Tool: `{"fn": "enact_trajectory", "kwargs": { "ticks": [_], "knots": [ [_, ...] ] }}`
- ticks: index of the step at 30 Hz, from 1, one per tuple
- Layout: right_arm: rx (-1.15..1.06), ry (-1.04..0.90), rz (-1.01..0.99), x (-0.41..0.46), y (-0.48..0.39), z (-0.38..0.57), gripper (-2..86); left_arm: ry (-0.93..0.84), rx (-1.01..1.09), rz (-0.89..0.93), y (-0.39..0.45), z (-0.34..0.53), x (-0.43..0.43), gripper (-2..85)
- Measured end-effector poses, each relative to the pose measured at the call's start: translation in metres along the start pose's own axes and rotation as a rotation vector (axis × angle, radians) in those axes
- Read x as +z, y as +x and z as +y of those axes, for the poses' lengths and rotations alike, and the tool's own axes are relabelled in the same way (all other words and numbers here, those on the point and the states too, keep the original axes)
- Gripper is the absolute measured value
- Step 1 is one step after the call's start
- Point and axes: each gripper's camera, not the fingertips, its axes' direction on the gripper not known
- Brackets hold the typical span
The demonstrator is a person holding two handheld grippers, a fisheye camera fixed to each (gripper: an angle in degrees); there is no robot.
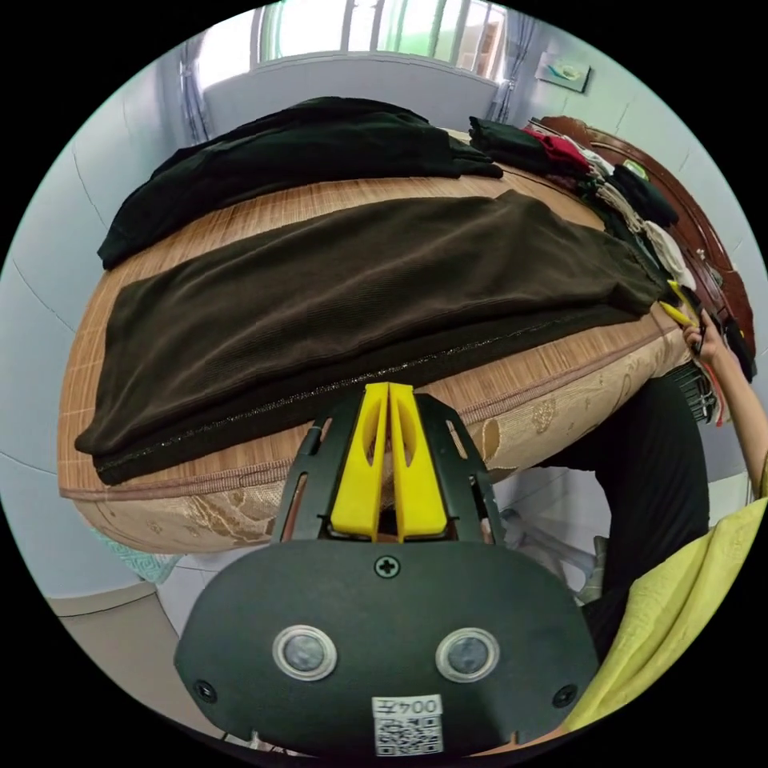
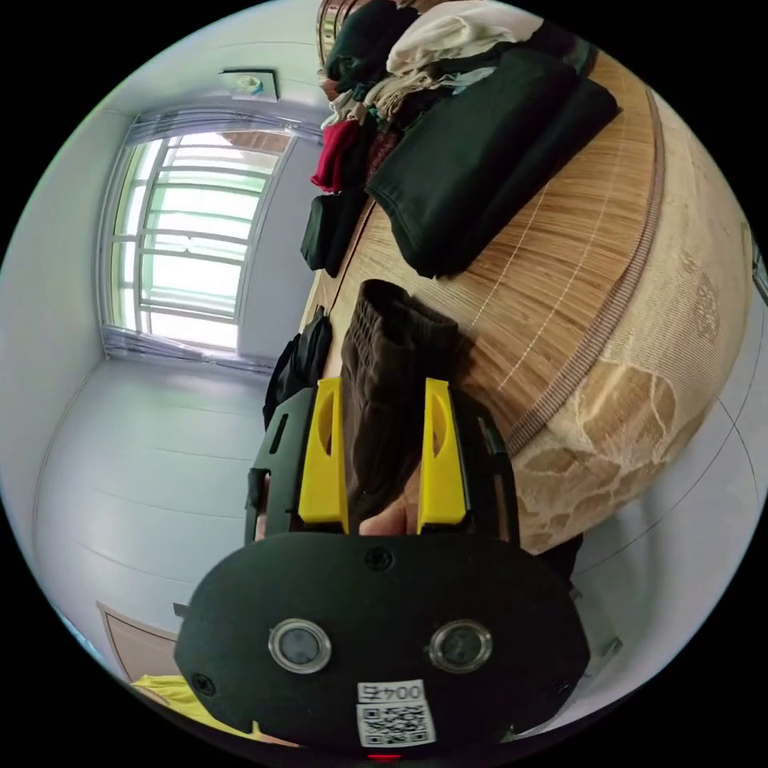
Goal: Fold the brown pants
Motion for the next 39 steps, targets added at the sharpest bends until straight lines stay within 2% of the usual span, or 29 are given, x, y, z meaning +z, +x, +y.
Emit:
{"fn": "enact_trajectory", "kwargs": {
  "ticks": [3,7,9,11,12,14,16,19,21,22,25,29,36,39],
  "knots": [
    [0.013,-0.033,-0.007,0.017,-0.006,-0.013,12.1,-0.002,0.013,-0.024,0.007,-0.003,-0.008,0.1],
    [-0.053,-0.108,0.078,0.041,-0.039,-0.021,6.5,-0.004,-0.005,0.018,0.004,-0.006,-0.017,0.1],
    [-0.211,-0.109,0.156,0.043,-0.083,-0.021,6.3,-0.004,-0.007,0.028,0.003,-0.007,-0.020,0.1],
    [-0.444,-0.102,0.388,0.050,-0.144,-0.016,6.3,-0.004,0.002,0.022,0.006,-0.007,-0.024,0.1],
    [-0.468,-0.104,0.454,0.055,-0.151,-0.015,6.3,-0.004,0.004,0.019,0.007,-0.007,-0.025,0.1],
    [-0.387,-0.178,0.556,0.077,-0.146,-0.022,7.4,-0.003,0.009,0.013,0.009,-0.007,-0.028,0.1],
    [-0.298,-0.259,0.561,0.092,-0.134,-0.020,8.8,-0.002,0.008,0.013,0.010,-0.006,-0.030,0.2],
    [-0.328,-0.153,0.549,0.087,-0.156,0.004,8.2,-0.001,0.008,0.020,0.010,-0.005,-0.033,0.1],
    [-0.436,-0.061,0.583,0.084,-0.189,0.032,6.8,0.000,0.005,0.029,0.008,-0.004,-0.034,0.1],
    [-0.564,-0.044,0.547,0.090,-0.216,0.058,6.2,0.001,0.002,0.038,0.007,-0.003,-0.034,0.1],
    [-0.899,-0.200,0.477,0.142,-0.277,0.143,6.5,0.004,-0.009,0.056,0.003,-0.001,-0.035,0.2],
    [-1.307,-0.413,0.541,0.240,-0.333,0.269,8.0,0.006,-0.022,0.085,-0.003,0.003,-0.034,0.2],
    [-1.638,-0.610,0.644,0.347,-0.386,0.367,8.2,0.008,-0.004,0.080,-0.004,0.009,-0.033,0.1],
    [-1.768,-0.666,0.712,0.375,-0.402,0.395,4.5,0.010,0.004,0.068,-0.003,0.013,-0.031,0.1]
  ]
}}
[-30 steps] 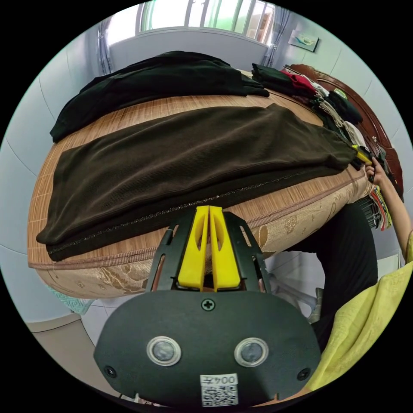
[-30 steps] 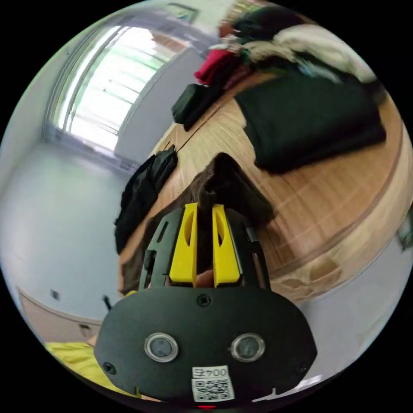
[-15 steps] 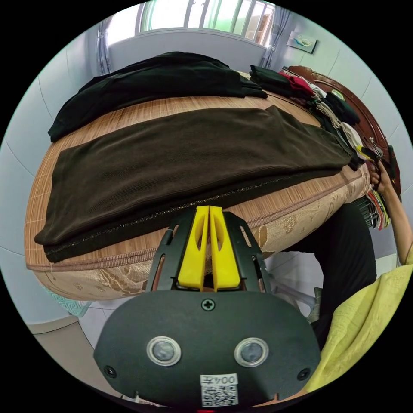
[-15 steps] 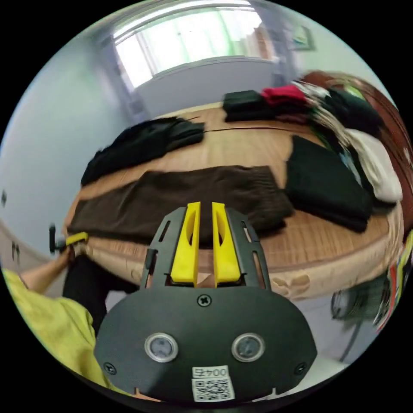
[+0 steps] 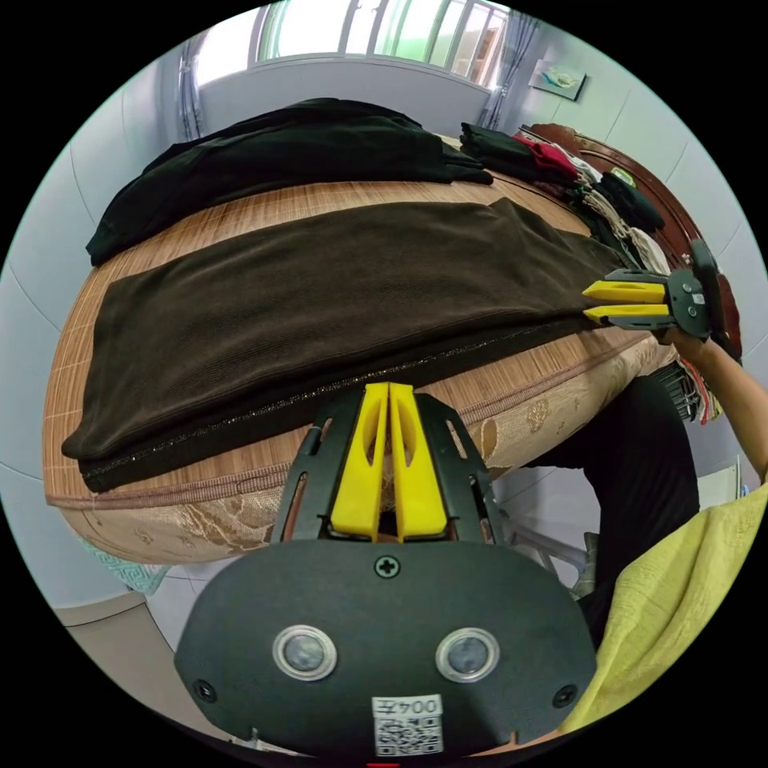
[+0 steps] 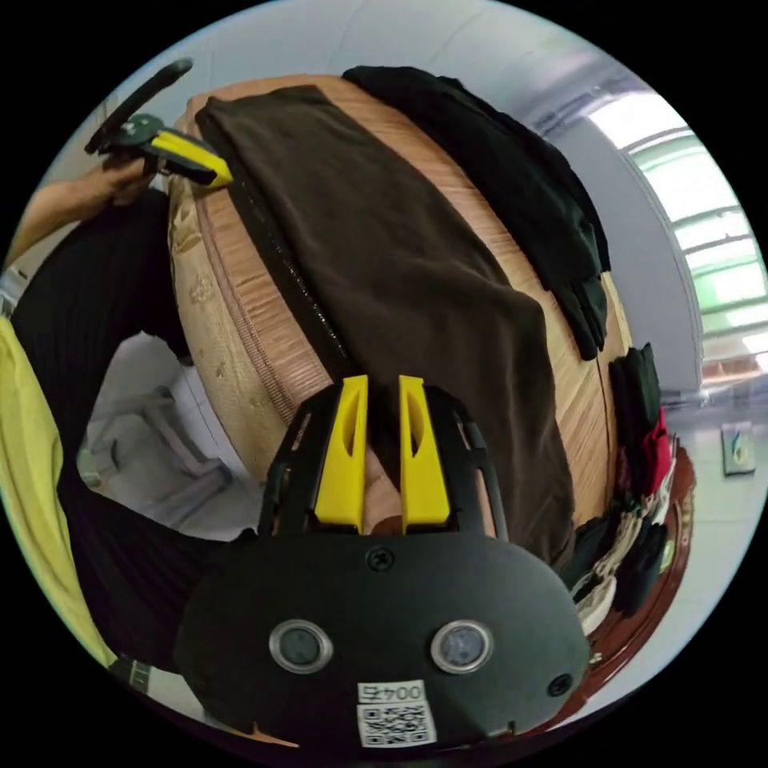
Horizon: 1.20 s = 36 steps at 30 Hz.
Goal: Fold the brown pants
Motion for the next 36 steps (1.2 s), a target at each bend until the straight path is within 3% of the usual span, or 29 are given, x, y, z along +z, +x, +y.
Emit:
{"fn": "enact_trajectory", "kwargs": {
  "ticks": [3,7,10,16,31,36],
  "knots": [
    [-0.066,-0.053,0.024,0.000,-0.006,-0.031,1.6,0.001,0.002,0.000,-0.002,0.003,0.002,0.1],
    [0.095,-0.045,-0.112,-0.012,0.031,-0.072,0.9,0.003,-0.007,0.021,-0.009,0.008,0.006,0.1],
    [0.185,-0.147,-0.299,0.009,0.052,-0.096,2.3,0.002,-0.016,0.047,-0.017,0.011,0.009,0.1],
    [0.302,-0.187,-0.364,0.027,0.054,-0.123,6.1,0.002,-0.055,0.124,-0.037,0.018,0.018,0.1],
    [-0.047,0.067,-0.072,-0.042,-0.064,-0.138,4.9,0.002,-0.077,0.166,-0.058,0.030,0.035,0.2],
    [-0.105,0.022,0.030,-0.030,-0.092,-0.152,6.0,0.002,-0.077,0.166,-0.061,0.033,0.038,0.1]
  ]
}}
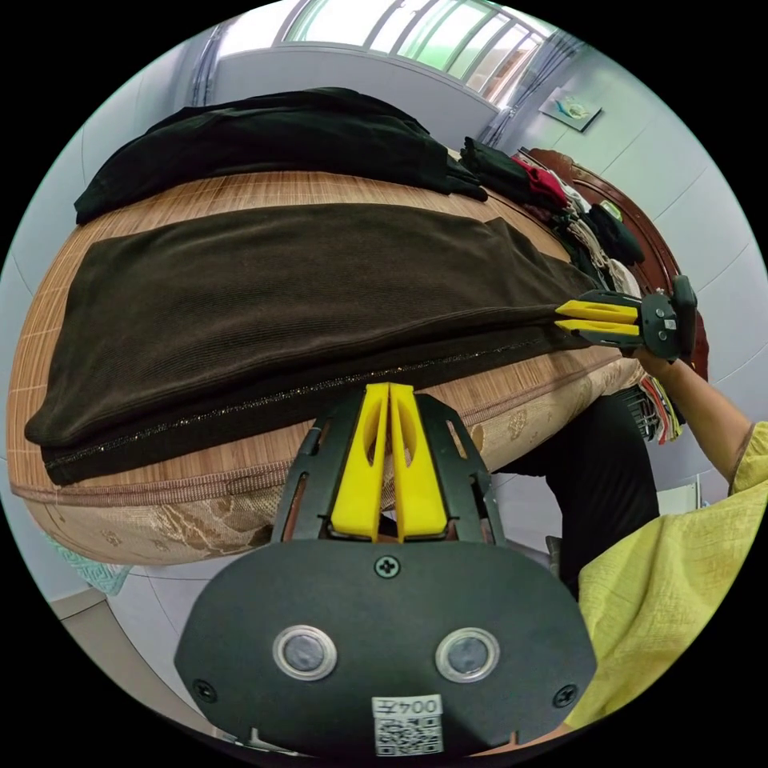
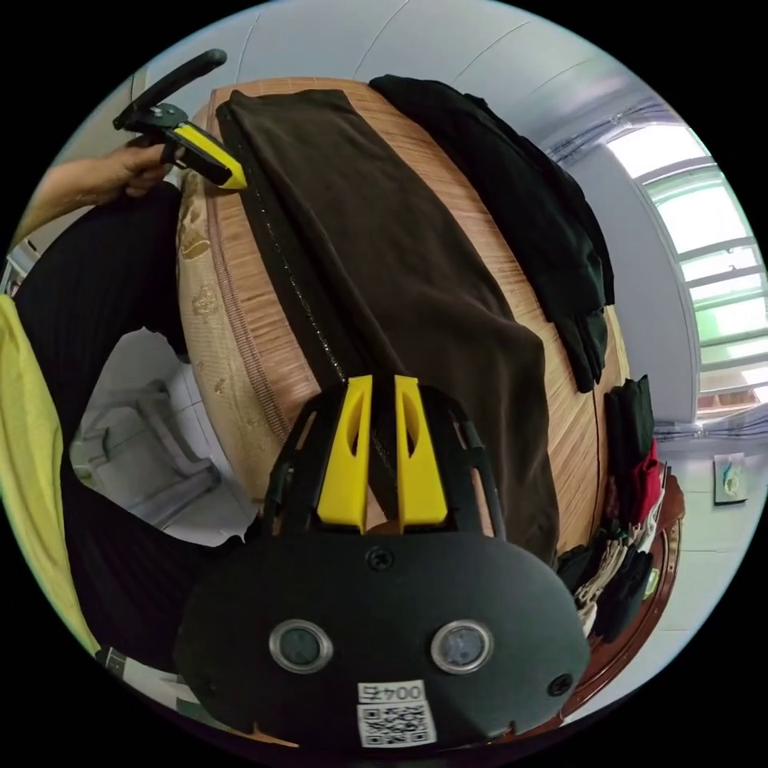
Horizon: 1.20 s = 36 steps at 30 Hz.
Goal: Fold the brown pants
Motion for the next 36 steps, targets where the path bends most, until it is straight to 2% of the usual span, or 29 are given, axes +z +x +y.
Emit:
{"fn": "enact_trajectory", "kwargs": {
  "ticks": [15,23,32,34,36],
  "knots": [
    [-0.015,-0.101,-0.075,0.019,-0.006,-0.038,7.4,0.000,-0.005,0.006,-0.007,0.002,0.005,0.2],
    [0.073,-0.113,-0.191,0.014,0.004,-0.038,3.7,0.000,-0.007,0.006,-0.006,0.001,0.004,0.2],
    [0.130,0.068,-0.034,-0.042,-0.037,0.001,-0.3,0.013,0.036,-0.062,0.012,-0.002,-0.002,0.1],
    [0.108,-0.029,-0.031,-0.021,-0.054,0.006,-0.2,0.012,0.041,-0.074,0.015,-0.003,-0.003,0.1],
    [0.143,-0.035,0.033,-0.013,-0.064,0.013,0.2,0.012,0.034,-0.070,0.016,-0.004,-0.004,0.1]
  ]
}}
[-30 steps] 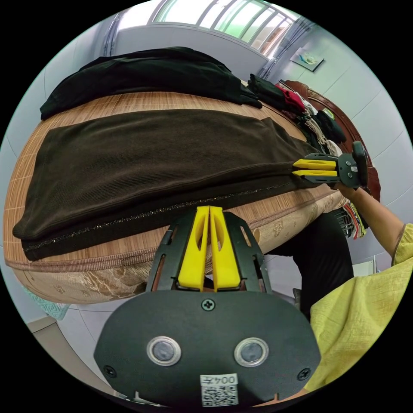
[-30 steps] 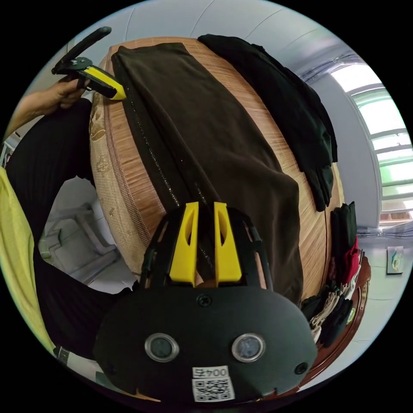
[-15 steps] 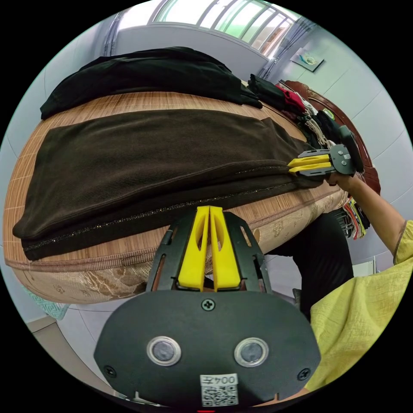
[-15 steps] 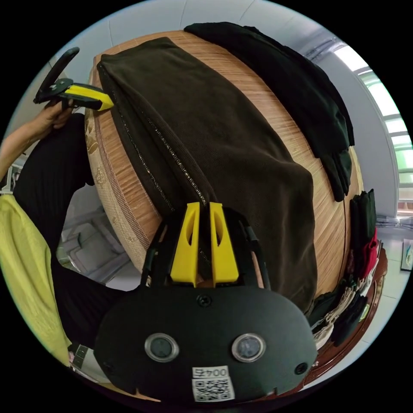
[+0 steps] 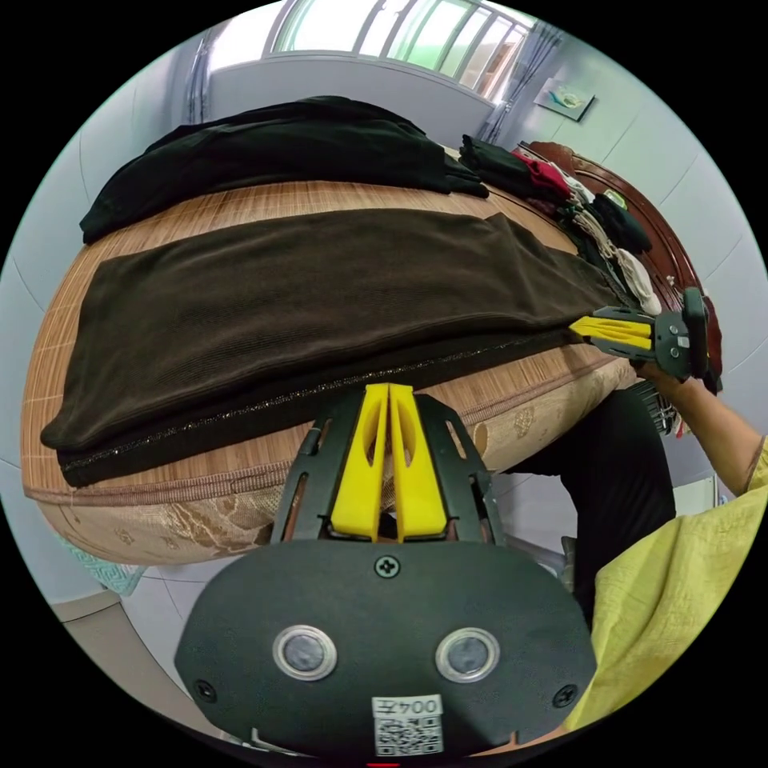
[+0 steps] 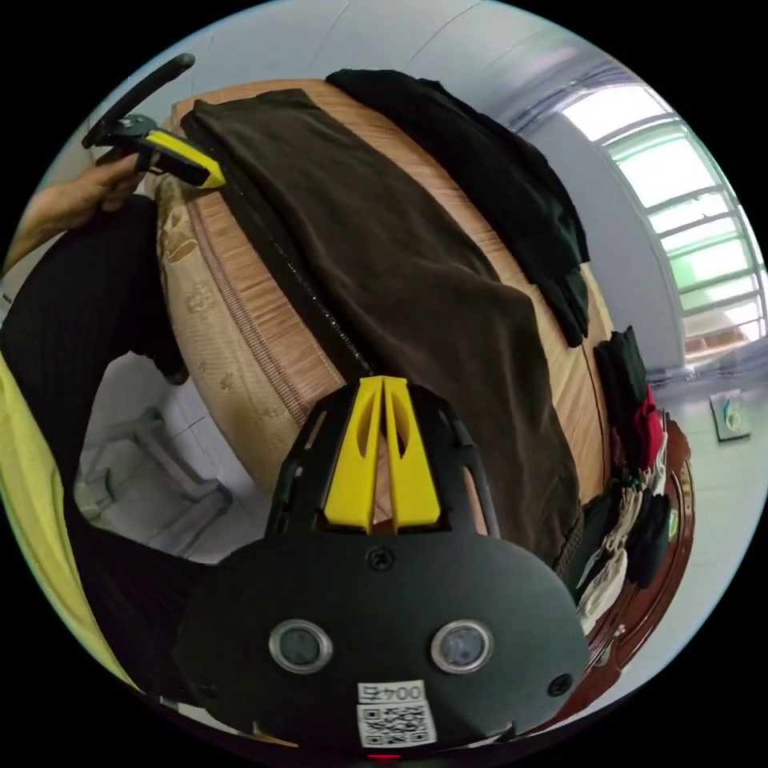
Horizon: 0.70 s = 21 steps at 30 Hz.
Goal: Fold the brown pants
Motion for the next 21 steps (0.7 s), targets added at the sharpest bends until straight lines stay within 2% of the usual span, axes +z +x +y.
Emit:
{"fn": "enact_trajectory", "kwargs": {
  "ticks": [3,7,13,17,21],
  "knots": [
    [0.060,0.037,0.024,-0.003,0.003,0.007,3.1,0.001,-0.013,0.021,-0.002,-0.001,-0.002,0.2],
    [0.001,0.003,0.030,0.001,0.009,0.010,8.2,0.006,-0.001,0.032,0.002,-0.005,-0.009,0.6],
    [-0.019,-0.031,0.037,0.004,0.028,0.029,8.5,0.079,0.233,-0.096,0.046,-0.015,-0.046,4.9],
    [-0.040,-0.071,0.052,0.014,0.034,0.042,8.3,-0.011,0.411,-0.191,0.072,-0.043,-0.034,8.5],
    [-0.022,-0.083,0.048,0.020,0.046,0.049,6.6,-0.084,0.534,-0.250,0.091,-0.060,-0.015,7.7]
  ]
}}
